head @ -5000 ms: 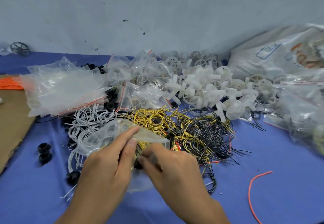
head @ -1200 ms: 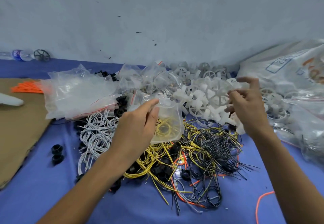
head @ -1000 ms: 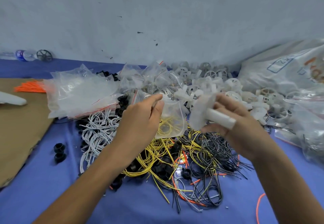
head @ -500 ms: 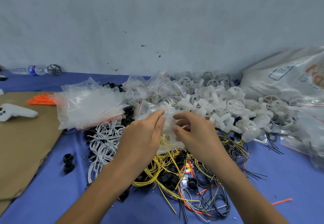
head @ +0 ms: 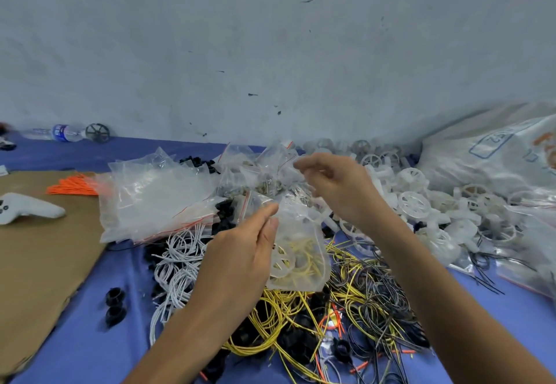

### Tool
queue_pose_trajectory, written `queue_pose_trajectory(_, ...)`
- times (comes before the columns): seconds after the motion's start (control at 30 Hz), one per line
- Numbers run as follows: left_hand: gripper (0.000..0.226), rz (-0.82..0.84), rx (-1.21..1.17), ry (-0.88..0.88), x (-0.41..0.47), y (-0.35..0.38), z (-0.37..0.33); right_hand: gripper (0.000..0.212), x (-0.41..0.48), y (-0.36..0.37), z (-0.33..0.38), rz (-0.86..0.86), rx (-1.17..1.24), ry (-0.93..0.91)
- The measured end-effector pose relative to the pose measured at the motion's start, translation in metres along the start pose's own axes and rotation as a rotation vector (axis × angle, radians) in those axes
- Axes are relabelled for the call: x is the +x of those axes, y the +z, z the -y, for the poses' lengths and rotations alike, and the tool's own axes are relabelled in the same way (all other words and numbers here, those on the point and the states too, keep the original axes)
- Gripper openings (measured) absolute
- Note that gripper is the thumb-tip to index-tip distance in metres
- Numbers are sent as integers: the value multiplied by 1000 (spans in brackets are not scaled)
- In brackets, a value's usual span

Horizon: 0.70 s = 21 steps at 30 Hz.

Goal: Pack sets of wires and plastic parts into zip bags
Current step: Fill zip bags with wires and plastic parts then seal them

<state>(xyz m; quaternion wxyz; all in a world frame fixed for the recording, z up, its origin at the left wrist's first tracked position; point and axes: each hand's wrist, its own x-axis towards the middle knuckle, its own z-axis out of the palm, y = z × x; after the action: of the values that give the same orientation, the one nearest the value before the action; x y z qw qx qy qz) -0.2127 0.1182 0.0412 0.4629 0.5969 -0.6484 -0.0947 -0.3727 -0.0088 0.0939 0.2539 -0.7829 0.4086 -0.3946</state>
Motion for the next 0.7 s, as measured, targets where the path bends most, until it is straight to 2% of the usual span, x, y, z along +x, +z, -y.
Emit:
queue_pose_trajectory(0.1, 48, 19, 0, -8, -3, -2, -1, 44, 56, 28, -22, 216, -431, 19)
queue_pose_trajectory(0.2, 55, 26, 31, -11, -5, -4, 1, 57, 101, 61, -49, 425, -748, -18)
queue_pose_trajectory(0.3, 61, 33, 36, -28, -2, -5, 6, 59, 132, 86, -68, 465, -956, -79)
queue_pose_trajectory(0.47, 64, -23, -1, -48, -1, -7, 11, 36, 152, 114, -88, 323, -1147, -108)
queue_pose_trajectory(0.57, 63, -3, 0, -40, 0, -9, 10, 37, 151, 109, -89, 159, -1152, -153)
queue_pose_trajectory(0.63, 63, 40, 20, -35, 2, -11, 9, 34, 146, 93, -81, -2, -1003, -153)
queue_pose_trajectory(0.7, 60, 60, 28, -34, 4, -10, 8, 27, 134, 67, -69, -147, -701, -77)
